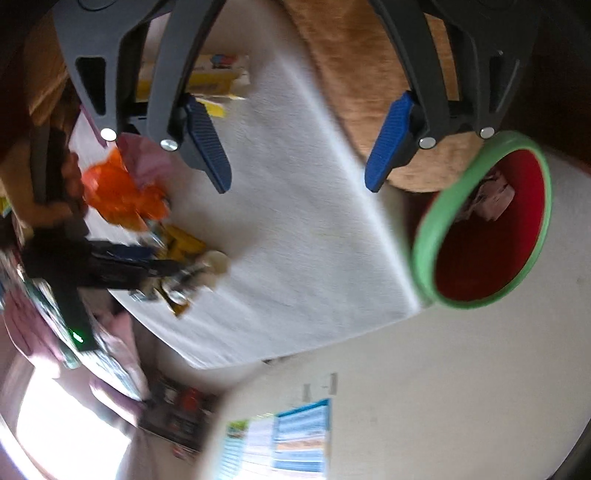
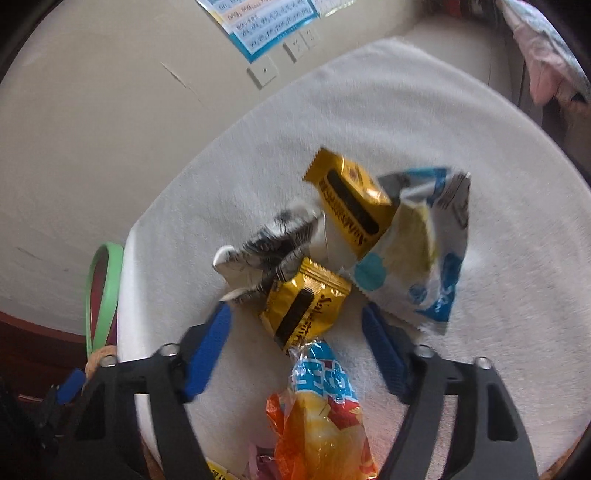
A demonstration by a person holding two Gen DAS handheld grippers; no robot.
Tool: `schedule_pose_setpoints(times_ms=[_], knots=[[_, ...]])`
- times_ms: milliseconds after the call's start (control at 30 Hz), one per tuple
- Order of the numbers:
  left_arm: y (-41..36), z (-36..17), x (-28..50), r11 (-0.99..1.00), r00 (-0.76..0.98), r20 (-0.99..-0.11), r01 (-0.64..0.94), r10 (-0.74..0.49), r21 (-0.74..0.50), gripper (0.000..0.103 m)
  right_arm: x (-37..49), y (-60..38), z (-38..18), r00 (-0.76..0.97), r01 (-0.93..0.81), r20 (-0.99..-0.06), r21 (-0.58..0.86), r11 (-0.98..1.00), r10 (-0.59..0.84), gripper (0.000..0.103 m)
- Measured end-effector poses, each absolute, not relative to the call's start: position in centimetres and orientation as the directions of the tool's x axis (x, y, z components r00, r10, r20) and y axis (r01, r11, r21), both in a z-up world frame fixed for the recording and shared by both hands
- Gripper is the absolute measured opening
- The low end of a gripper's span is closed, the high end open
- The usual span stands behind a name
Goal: Collect trash
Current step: 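Grasp the yellow milk carton with the left tool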
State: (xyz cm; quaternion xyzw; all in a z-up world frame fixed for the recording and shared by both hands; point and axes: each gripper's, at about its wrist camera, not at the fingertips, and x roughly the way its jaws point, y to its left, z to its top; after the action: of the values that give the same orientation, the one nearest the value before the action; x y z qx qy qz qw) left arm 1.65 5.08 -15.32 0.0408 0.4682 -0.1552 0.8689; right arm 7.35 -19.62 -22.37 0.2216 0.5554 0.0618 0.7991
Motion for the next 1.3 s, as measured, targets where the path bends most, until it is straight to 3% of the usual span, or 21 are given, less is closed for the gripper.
schedule_pose_setpoints(times_ms=[67, 467, 700, 733, 867, 900, 967, 1000, 1033, 1067, 1100, 1133, 1167, 1300], knots=[[4.2, -15.5, 1.5, 0.931, 0.492, -0.828, 0.355, -0.268, -0.09, 0.078, 7.4, -19.7, -22.4, 0.375, 0.15, -0.86, 0.424, 0.893, 0.345, 0.037], [1.5, -16.7, -2.2, 0.701, 0.276, -0.865, 0.704, -0.419, -0.115, 0.084, 6.5, -21.2, -19.6, 0.487, 0.163, -0.797, 0.485, 0.859, 0.358, 0.035], [-3.2, -20.0, -6.2, 0.47, 0.168, -0.944, 0.882, -0.285, 0.015, 0.092, 6.1, -22.0, -19.4, 0.496, 0.184, -0.774, 0.537, 0.823, 0.393, 0.035], [-3.9, -20.8, -6.7, 0.433, 0.189, -0.95, 0.899, -0.249, 0.065, 0.095, 6.1, -22.1, -19.4, 0.495, 0.187, -0.773, 0.54, 0.821, 0.396, 0.036], [-5.2, -22.5, -6.5, 0.372, 0.257, -0.951, 0.911, -0.174, 0.178, 0.095, 6.1, -22.0, -19.6, 0.493, 0.189, -0.774, 0.542, 0.819, 0.398, 0.036], [-5.3, -22.7, -6.3, 0.375, 0.256, -0.952, 0.91, -0.171, 0.177, 0.093, 6.1, -21.9, -19.6, 0.492, 0.188, -0.774, 0.541, 0.82, 0.398, 0.036], [-5.4, -23.1, -5.4, 0.393, 0.258, -0.953, 0.902, -0.158, 0.179, 0.075, 6.1, -21.8, -19.6, 0.49, 0.185, -0.775, 0.539, 0.822, 0.398, 0.036], [-5.3, -22.9, -5.0, 0.41, 0.28, -0.946, 0.891, -0.162, 0.194, 0.071, 6.1, -21.8, -19.6, 0.49, 0.184, -0.775, 0.539, 0.822, 0.399, 0.036], [-5.2, -22.7, -4.7, 0.425, 0.283, -0.943, 0.886, -0.174, 0.187, 0.063, 6.1, -21.7, -19.6, 0.491, 0.183, -0.775, 0.539, 0.822, 0.398, 0.036], [-4.9, -22.3, -4.5, 0.447, 0.284, -0.938, 0.878, -0.199, 0.172, 0.046, 6.2, -21.7, -19.6, 0.491, 0.182, -0.775, 0.537, 0.823, 0.397, 0.036], [-4.6, -21.9, -4.3, 0.463, 0.283, -0.932, 0.873, -0.226, 0.153, 0.037, 6.2, -21.7, -19.7, 0.491, 0.182, -0.776, 0.535, 0.825, 0.395, 0.036], [-4.2, -21.3, -4.2, 0.483, 0.298, -0.922, 0.863, -0.247, 0.15, 0.034, 6.2, -21.6, -19.7, 0.491, 0.182, -0.778, 0.532, 0.827, 0.392, 0.036], [-4.1, -21.0, -4.1, 0.495, 0.307, -0.917, 0.856, -0.257, 0.148, 0.025, 6.2, -21.6, -19.7, 0.492, 0.183, -0.778, 0.531, 0.827, 0.39, 0.036], [-2.9, -19.9, -3.3, 0.545, 0.298, -0.906, 0.833, -0.299, 0.094, 0.019, 6.2, -21.4, -19.7, 0.496, 0.177, -0.781, 0.519, 0.836, 0.38, 0.036]])
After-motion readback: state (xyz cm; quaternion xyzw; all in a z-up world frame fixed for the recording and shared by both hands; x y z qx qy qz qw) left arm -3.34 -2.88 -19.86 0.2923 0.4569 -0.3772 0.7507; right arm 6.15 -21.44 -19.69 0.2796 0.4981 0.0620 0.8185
